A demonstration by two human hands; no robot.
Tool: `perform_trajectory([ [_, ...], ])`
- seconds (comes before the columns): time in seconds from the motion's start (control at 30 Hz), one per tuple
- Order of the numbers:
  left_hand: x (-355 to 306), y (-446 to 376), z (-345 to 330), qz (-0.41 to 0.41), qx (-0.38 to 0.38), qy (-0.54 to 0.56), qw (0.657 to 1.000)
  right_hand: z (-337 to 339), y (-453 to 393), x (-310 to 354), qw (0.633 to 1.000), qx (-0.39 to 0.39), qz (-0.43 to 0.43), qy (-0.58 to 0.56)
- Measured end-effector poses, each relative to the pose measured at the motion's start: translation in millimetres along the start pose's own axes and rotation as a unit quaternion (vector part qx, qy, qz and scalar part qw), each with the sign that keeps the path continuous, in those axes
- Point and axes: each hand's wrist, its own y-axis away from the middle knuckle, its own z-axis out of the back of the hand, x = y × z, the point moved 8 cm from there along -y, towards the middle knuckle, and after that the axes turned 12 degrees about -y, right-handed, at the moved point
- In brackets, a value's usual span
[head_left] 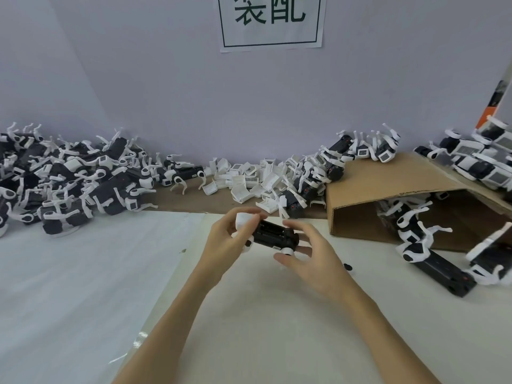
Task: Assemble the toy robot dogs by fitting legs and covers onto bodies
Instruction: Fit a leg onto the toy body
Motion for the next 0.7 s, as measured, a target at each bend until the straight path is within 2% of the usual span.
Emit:
perform_trajectory([
  [0.1,3,2,3,-0.007,-0.024,0.033,0.999,-8,5,17,0.985,-0.026,0.124,0.119],
  [0.2,16,5,9,0.060,-0.112,0.189,0.974,-33,14,32,0.942,-0.025,0.238,0.234],
  [0.27,22,5,17,0.059,-0.150,0.296,0.941,-43,19,40,0.918,-0.028,0.289,0.270],
  [0.4,21,4,30,0.046,-0.170,0.362,0.915,-53,25,51,0.889,-0.024,0.347,0.299],
  [0.47,21,4,30,0.057,-0.164,0.359,0.917,-52,26,50,0.891,-0.028,0.347,0.292],
  [0.5,20,3,30,0.058,-0.151,0.344,0.925,-47,24,48,0.907,-0.033,0.329,0.262],
  [0.6,11,0,22,0.056,-0.089,0.235,0.966,-27,13,32,0.974,-0.048,0.202,0.091],
  [0.7,11,4,15,0.067,-0.118,0.087,0.987,-17,9,17,0.993,-0.058,0.102,0.002],
])
